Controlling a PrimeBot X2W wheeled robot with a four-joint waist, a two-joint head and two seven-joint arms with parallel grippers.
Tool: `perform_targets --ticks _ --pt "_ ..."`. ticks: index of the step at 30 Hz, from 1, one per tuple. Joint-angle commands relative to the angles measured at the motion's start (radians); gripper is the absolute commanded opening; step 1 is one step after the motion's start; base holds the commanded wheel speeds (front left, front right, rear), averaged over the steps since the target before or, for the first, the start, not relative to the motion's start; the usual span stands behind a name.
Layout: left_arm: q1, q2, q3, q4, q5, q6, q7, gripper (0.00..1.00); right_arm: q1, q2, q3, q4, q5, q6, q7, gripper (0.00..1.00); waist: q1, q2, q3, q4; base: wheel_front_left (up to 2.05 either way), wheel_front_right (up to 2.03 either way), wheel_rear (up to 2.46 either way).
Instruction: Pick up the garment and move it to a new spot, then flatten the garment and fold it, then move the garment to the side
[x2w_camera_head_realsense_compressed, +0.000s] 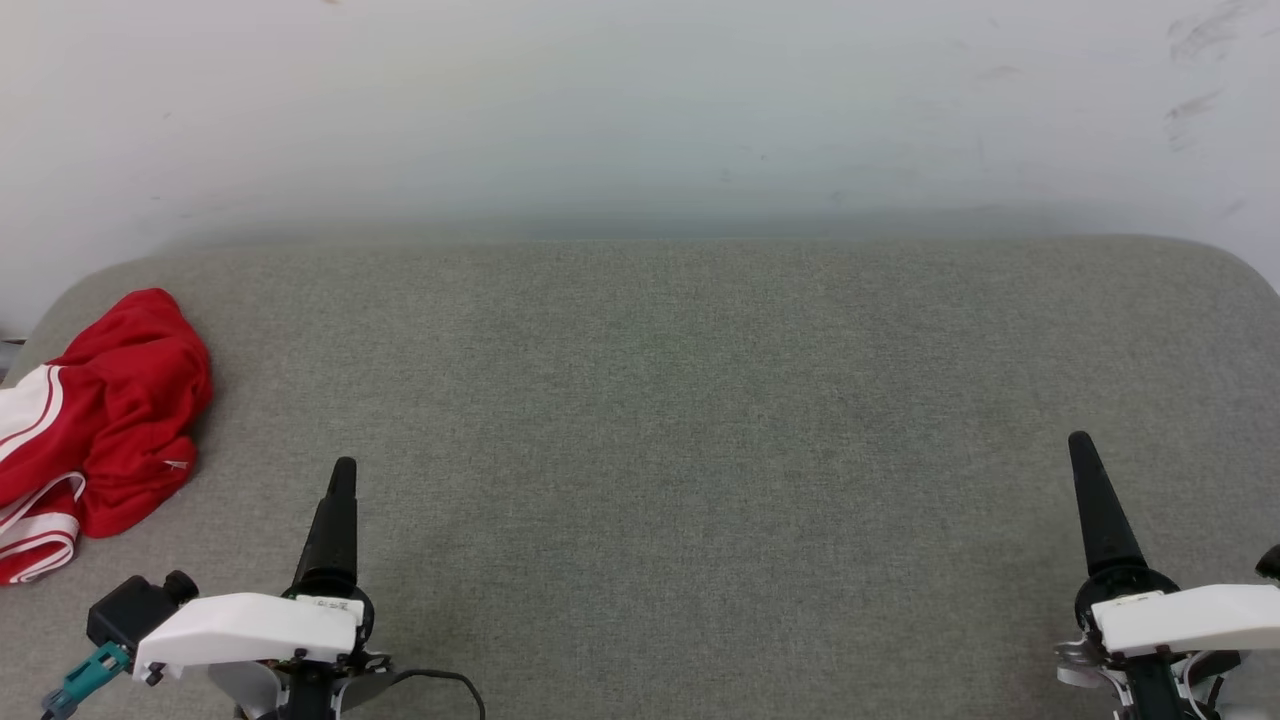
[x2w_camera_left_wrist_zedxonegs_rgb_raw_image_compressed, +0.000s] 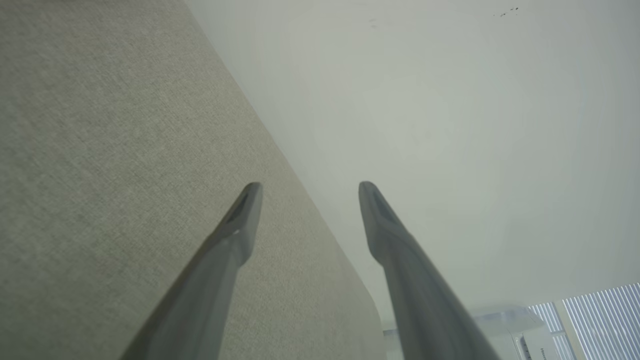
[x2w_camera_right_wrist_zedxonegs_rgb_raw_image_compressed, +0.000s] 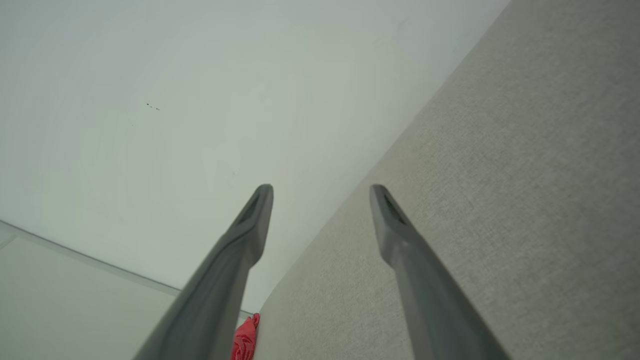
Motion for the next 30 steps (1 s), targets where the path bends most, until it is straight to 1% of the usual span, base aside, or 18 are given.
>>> perform_targets --ticks 1,5,13,21,30 --pt "-0.015 0.002 -0.010 -0.031 0.056 0.013 -0.012 1.00 -0.009 0.000 0.007 -0.033 -0.066 0.000 -0.013 1.00 0.0000 -0.0001 0.001 0.001 0.00 0.00 0.00" --pt "-0.010 0.002 -0.027 -0.047 0.145 0.034 -0.027 1.00 -0.004 0.000 0.019 -0.056 -0.163 0.000 -0.029 1.00 0.0000 -0.0001 0.001 0.002 0.00 0.00 0.00" --pt "-0.003 0.002 -0.054 -0.063 0.303 0.061 -0.056 1.00 0.014 0.000 0.037 -0.068 -0.320 0.000 -0.057 1.00 0.0000 -0.0001 0.002 0.004 0.00 0.00 0.00" --pt "0.005 0.007 -0.079 -0.070 0.437 0.078 -0.082 1.00 0.023 0.000 0.043 -0.065 -0.447 0.000 -0.084 1.00 0.0000 -0.0001 0.001 0.006 0.00 0.00 0.00" --pt "0.013 0.024 -0.115 -0.080 0.562 0.107 -0.110 1.00 0.032 0.000 0.044 -0.074 -0.575 0.000 -0.111 1.00 0.0000 -0.0001 0.000 0.007 0.00 0.00 0.00"
